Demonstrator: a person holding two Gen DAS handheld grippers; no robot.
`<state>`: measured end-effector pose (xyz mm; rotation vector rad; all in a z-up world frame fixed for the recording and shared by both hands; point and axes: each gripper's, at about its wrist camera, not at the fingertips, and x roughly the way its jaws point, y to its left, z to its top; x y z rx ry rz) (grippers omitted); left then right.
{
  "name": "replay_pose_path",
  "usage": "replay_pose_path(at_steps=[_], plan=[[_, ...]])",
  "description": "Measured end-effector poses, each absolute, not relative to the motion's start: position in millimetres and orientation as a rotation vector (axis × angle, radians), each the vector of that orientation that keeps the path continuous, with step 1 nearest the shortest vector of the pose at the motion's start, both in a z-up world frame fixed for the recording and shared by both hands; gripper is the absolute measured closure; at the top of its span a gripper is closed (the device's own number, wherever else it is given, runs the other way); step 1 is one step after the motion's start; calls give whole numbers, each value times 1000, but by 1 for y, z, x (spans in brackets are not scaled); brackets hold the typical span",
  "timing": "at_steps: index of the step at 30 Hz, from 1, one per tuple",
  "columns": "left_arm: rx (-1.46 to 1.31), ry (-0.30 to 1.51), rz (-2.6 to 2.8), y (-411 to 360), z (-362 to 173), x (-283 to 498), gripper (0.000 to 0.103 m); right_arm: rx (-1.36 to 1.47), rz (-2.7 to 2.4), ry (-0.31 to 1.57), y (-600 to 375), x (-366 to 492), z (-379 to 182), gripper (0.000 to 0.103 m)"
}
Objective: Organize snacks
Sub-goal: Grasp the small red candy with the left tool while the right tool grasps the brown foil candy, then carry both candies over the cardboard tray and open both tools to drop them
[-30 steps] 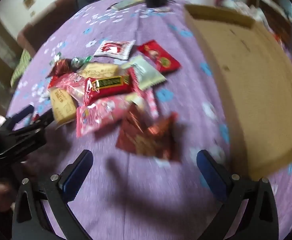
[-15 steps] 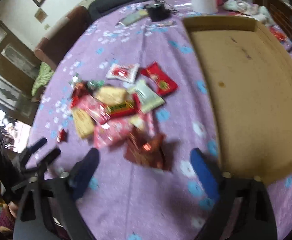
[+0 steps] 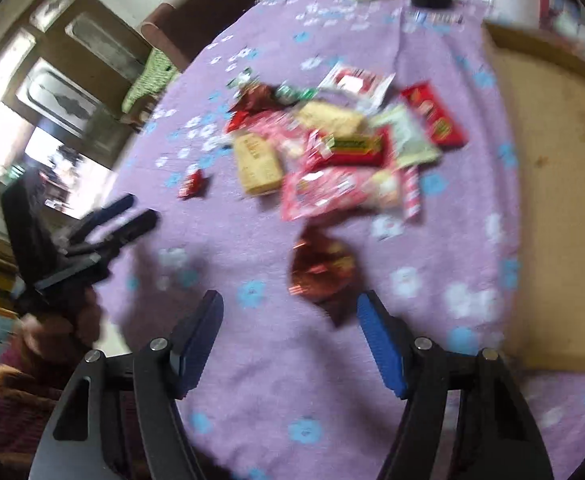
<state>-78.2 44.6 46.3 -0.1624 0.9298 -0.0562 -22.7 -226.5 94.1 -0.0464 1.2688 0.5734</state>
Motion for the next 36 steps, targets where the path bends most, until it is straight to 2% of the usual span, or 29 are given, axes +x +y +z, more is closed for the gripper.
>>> replay_pose_path(at_steps=[10, 12, 13, 16, 18, 20, 23, 25, 27, 28, 29, 36], plan=[[-199, 990, -126, 63, 41, -57, 11, -39, 498, 1239, -224, -10, 81, 34], [-191, 995, -147, 56, 40, -53, 11, -25, 477, 1242, -224, -7, 77, 36], [-179, 993, -153, 52, 40, -51, 11, -23, 473, 1249, -224, -7, 76, 42], [-89, 999, -171, 37, 35, -40, 26, -51, 438, 1253, -219, -7, 71, 45], [-51, 1026, -179, 32, 28, -32, 45, -47, 432, 1257, -218, -8, 69, 47], [-40, 1052, -183, 30, 22, -25, 49, -37, 426, 1256, -218, -8, 68, 53], [7, 1046, -166, 27, 16, -22, 50, -40, 409, 1268, -217, -7, 66, 55], [75, 1031, -150, 21, 14, -22, 57, -30, 403, 1272, -218, -7, 64, 55], [69, 1015, -148, 20, 15, -23, 71, 1, 404, 1291, -219, -6, 59, 55], [63, 1012, -140, 20, 15, -23, 74, 12, 407, 1290, -219, -7, 58, 62], [57, 1009, -130, 20, 15, -24, 82, 10, 405, 1283, -218, -8, 58, 64], [-84, 1014, -177, 24, 20, -39, 82, 85, 428, 1263, -225, -15, 66, 70]])
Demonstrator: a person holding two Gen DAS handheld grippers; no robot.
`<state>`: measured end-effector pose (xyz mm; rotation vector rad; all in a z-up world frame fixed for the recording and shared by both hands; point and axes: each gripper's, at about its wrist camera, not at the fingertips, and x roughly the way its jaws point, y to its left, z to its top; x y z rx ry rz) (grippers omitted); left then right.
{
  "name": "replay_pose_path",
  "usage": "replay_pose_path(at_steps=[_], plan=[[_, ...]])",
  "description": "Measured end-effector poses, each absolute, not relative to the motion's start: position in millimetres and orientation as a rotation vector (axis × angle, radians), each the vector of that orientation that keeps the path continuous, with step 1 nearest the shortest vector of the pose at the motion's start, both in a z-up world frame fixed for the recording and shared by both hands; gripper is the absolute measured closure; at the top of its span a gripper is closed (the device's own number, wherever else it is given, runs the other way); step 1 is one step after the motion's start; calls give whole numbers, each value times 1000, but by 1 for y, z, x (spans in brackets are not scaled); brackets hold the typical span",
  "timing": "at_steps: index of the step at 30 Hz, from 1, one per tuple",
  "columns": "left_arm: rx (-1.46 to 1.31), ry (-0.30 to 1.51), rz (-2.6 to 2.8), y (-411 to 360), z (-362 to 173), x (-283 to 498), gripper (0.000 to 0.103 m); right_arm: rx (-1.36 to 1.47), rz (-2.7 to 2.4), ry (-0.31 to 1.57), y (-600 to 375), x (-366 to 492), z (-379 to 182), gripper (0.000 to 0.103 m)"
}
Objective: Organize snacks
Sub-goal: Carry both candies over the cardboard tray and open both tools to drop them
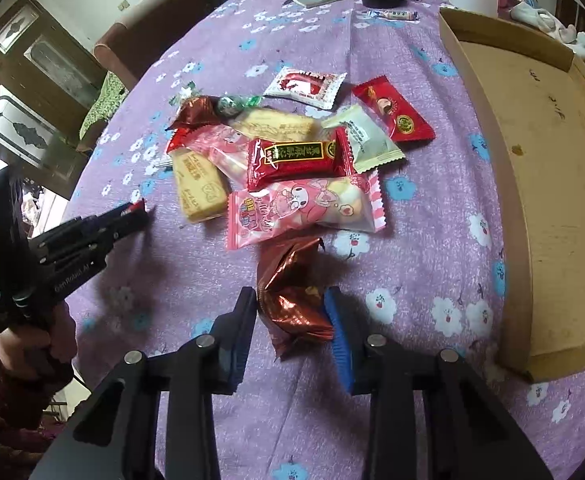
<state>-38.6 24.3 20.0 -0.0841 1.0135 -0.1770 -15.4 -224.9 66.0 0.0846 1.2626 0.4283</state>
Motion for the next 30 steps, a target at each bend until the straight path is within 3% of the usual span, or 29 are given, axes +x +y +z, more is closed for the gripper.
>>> replay_pose_path(at_steps=[8, 17, 30], plan=[[-152, 997, -217, 13, 37, -41, 82, 162, 417, 1183, -249, -18, 90, 71], [-142, 972, -267, -18, 55, -46, 82, 267, 165, 1069, -347, -7, 105, 71], [-103, 958, -335, -73, 73, -51, 82, 283, 161, 1221, -382, -59, 80, 72]])
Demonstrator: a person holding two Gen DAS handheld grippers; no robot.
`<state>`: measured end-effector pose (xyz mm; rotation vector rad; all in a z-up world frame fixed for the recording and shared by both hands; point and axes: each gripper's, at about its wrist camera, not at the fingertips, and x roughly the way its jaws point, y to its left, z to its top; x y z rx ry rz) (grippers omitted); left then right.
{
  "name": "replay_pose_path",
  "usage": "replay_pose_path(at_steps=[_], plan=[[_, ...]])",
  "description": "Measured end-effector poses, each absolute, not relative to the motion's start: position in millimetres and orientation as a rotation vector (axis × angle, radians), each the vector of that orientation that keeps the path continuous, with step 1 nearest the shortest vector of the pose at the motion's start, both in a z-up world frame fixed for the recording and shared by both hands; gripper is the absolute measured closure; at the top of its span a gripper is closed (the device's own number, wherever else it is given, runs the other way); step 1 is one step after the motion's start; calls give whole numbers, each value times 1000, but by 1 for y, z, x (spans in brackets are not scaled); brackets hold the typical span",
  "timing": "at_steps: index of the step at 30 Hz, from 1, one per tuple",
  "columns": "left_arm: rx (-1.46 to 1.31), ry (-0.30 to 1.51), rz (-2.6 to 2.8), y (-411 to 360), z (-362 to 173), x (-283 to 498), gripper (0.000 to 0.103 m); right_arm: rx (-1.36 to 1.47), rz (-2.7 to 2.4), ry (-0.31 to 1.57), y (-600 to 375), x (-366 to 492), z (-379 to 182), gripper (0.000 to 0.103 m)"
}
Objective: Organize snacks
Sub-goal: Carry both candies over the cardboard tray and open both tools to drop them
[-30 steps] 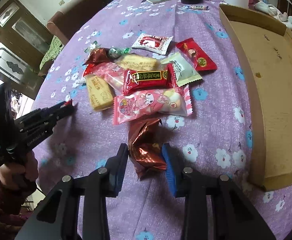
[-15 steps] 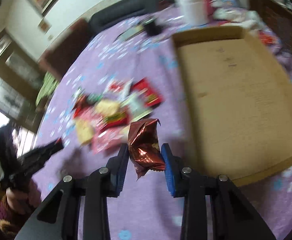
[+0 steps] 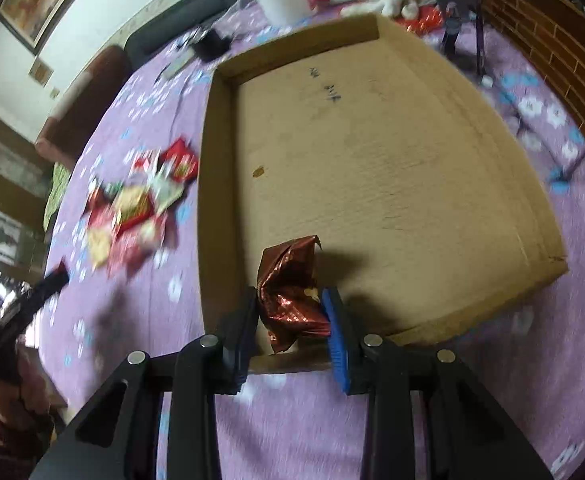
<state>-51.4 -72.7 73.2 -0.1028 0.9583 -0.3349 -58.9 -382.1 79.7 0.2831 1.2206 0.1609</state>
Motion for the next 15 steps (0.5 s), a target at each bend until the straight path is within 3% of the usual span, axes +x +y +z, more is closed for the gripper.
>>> replay_pose_path(at_steps=[7, 15], plan=[[-76, 959, -442, -117, 88, -45, 82, 364, 181, 1167, -410, -84, 105, 72], [-8, 952, -593, -192, 120, -15, 82, 342, 155, 1066, -425, -42, 149, 72]])
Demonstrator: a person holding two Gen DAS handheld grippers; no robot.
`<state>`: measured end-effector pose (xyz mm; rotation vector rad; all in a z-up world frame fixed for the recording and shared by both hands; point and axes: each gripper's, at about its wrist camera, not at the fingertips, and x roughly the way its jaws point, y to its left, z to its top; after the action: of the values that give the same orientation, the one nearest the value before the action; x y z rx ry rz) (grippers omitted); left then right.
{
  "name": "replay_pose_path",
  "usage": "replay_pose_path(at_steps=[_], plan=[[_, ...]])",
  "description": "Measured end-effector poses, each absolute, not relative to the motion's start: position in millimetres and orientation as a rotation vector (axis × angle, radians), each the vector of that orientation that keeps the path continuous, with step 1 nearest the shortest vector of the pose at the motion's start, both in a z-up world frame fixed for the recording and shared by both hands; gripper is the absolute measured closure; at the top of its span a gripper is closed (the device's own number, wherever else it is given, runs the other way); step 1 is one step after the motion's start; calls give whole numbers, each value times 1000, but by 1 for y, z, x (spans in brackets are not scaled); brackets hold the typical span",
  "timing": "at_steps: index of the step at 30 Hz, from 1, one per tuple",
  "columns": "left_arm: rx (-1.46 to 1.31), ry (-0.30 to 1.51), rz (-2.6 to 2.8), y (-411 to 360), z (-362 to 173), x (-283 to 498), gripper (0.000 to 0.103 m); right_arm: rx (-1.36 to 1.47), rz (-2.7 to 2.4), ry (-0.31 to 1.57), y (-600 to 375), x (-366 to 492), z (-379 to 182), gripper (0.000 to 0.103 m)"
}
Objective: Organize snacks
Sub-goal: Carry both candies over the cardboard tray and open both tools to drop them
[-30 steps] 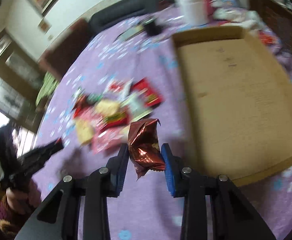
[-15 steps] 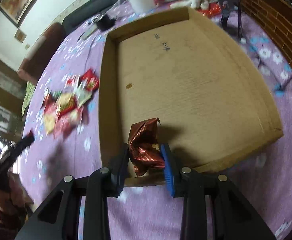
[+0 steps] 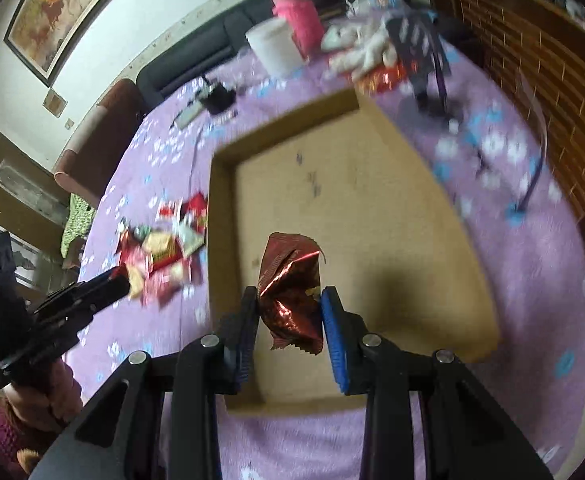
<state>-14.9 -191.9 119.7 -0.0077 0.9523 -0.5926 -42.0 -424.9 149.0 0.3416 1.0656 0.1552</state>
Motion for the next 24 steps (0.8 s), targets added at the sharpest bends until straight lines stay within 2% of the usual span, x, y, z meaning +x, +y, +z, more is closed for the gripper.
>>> replay_pose_path(at_steps=[5, 9, 13, 24], plan=[[-2, 954, -617, -238, 125, 17, 82, 359, 142, 1063, -432, -8, 153, 72], [-48, 1026, -601, -267, 100, 43, 82, 347, 106, 1091, -437, 20, 132, 73], [-41, 1075, -567, -282, 77, 51, 83, 329, 75, 1148, -440, 30, 105, 73], [11, 1102, -516, -294, 47, 52, 82, 335, 92, 1210, -448, 35, 78, 72]])
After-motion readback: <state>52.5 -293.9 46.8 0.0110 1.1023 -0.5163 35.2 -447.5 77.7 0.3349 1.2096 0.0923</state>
